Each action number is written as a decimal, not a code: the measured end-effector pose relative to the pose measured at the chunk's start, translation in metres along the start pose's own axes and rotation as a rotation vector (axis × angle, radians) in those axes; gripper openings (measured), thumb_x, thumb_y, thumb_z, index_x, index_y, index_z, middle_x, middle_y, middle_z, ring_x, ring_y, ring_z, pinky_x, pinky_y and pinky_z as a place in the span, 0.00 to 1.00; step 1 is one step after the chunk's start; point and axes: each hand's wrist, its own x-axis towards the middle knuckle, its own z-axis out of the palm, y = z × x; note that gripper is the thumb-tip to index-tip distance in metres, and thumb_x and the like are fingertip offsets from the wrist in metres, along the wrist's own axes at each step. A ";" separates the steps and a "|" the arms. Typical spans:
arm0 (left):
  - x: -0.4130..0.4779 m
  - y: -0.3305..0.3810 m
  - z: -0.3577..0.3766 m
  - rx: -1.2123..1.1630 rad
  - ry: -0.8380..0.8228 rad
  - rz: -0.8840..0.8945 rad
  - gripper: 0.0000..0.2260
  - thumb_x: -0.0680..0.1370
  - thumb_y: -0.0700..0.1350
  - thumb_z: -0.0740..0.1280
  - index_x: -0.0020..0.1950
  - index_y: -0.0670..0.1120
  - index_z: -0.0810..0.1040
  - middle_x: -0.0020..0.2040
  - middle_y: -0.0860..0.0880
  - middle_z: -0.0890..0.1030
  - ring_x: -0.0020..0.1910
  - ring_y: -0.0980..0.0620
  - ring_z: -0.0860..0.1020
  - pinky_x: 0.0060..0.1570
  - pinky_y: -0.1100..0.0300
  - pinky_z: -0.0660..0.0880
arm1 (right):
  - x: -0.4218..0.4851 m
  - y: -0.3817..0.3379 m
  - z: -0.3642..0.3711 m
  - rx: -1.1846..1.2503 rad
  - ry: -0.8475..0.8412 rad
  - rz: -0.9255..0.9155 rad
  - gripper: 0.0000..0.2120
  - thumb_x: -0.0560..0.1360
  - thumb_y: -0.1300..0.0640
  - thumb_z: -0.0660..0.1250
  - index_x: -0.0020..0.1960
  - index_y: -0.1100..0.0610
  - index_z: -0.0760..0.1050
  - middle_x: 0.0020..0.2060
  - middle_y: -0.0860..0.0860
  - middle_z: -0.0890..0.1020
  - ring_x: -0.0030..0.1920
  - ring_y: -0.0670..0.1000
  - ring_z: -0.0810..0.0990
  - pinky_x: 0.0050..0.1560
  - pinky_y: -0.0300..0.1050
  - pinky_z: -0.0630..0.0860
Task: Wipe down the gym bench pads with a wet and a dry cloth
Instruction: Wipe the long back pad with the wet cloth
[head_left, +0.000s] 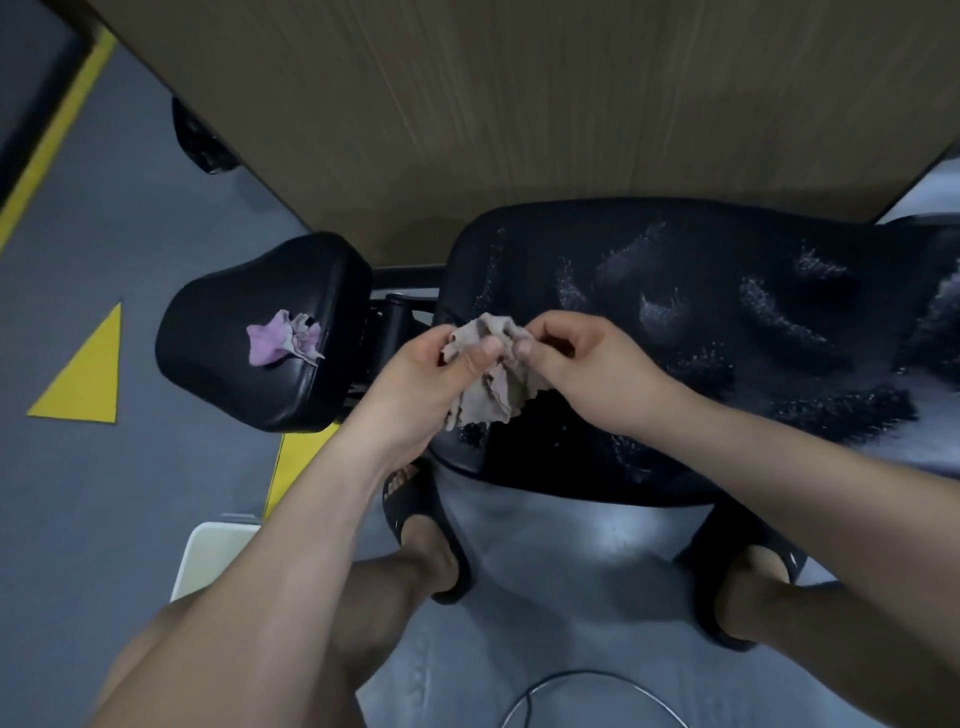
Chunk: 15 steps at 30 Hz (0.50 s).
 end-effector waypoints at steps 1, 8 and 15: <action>-0.001 -0.001 0.000 -0.013 0.010 -0.005 0.15 0.76 0.48 0.74 0.56 0.41 0.78 0.50 0.39 0.85 0.49 0.39 0.83 0.49 0.49 0.79 | 0.001 0.003 -0.002 0.012 0.015 0.038 0.09 0.82 0.52 0.67 0.45 0.55 0.80 0.38 0.55 0.84 0.37 0.46 0.78 0.47 0.51 0.78; -0.004 -0.017 -0.019 0.005 0.155 -0.048 0.06 0.78 0.38 0.68 0.55 0.43 0.81 0.49 0.38 0.83 0.46 0.40 0.79 0.49 0.47 0.73 | 0.002 0.009 0.008 0.083 0.015 0.204 0.02 0.79 0.56 0.68 0.49 0.52 0.80 0.42 0.56 0.85 0.45 0.59 0.85 0.51 0.60 0.83; 0.002 -0.047 -0.045 0.811 0.377 -0.166 0.11 0.79 0.45 0.68 0.60 0.46 0.77 0.44 0.49 0.82 0.43 0.46 0.80 0.41 0.59 0.72 | -0.006 0.004 0.002 -0.274 -0.123 0.209 0.06 0.78 0.54 0.63 0.53 0.49 0.77 0.47 0.44 0.80 0.48 0.47 0.79 0.50 0.44 0.77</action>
